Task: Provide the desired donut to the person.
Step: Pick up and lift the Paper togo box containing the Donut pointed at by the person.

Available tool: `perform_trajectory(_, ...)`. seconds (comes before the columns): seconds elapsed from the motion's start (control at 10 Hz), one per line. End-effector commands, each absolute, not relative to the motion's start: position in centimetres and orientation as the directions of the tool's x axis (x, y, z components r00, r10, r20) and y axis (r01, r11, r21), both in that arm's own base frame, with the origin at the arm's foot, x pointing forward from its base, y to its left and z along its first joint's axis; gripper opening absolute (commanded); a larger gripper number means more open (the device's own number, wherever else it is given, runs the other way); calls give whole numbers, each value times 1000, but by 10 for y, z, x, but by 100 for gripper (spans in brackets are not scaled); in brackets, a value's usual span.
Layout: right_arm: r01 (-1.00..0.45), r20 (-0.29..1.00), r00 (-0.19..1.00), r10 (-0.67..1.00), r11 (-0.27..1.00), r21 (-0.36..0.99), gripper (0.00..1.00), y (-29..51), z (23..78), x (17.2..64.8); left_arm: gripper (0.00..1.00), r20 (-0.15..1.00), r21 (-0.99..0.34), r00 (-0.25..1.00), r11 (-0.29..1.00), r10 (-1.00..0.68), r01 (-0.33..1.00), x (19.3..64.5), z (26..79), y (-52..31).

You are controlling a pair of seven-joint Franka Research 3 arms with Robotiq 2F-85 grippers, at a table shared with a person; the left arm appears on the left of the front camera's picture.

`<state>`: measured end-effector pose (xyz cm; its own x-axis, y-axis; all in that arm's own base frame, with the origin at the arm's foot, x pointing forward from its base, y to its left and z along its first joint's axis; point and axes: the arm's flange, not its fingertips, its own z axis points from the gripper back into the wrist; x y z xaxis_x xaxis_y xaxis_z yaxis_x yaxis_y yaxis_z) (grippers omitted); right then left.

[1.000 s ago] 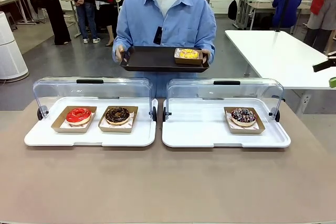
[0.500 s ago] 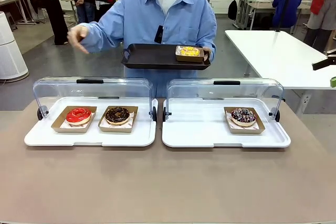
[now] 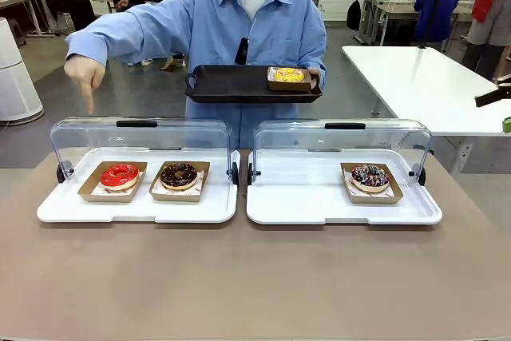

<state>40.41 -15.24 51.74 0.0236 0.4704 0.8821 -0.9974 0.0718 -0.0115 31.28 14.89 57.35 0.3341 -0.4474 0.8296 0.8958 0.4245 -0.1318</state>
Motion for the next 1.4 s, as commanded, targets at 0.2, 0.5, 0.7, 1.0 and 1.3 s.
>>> perform_trajectory(0.2, -997, 882, 27, 471, 74, -9, 100, -152, 517, 405, 100, 836, -138, 334, 423, -434, 895, 313, 575, 148)
perform_trajectory(0.5, -997, 882, 27, 471, 74, -9, 100, -152, 517, 405, 100, 836, -138, 334, 423, -434, 895, 313, 575, 148)
perform_trajectory(0.7, -997, 882, 27, 471, 74, -9, 100, -152, 517, 405, 100, 836, -138, 334, 423, -434, 895, 313, 575, 148)
perform_trajectory(1.0, -997, 882, 27, 471, 74, -9, 100, -152, 517, 405, 100, 830, -132, 334, 425, -447, 896, 313, 574, 149)
perform_trajectory(1.3, -997, 882, 27, 471, 74, -9, 100, -152, 517, 405, 100, 516, 93, 207, 295, -831, 951, 346, 593, 76)
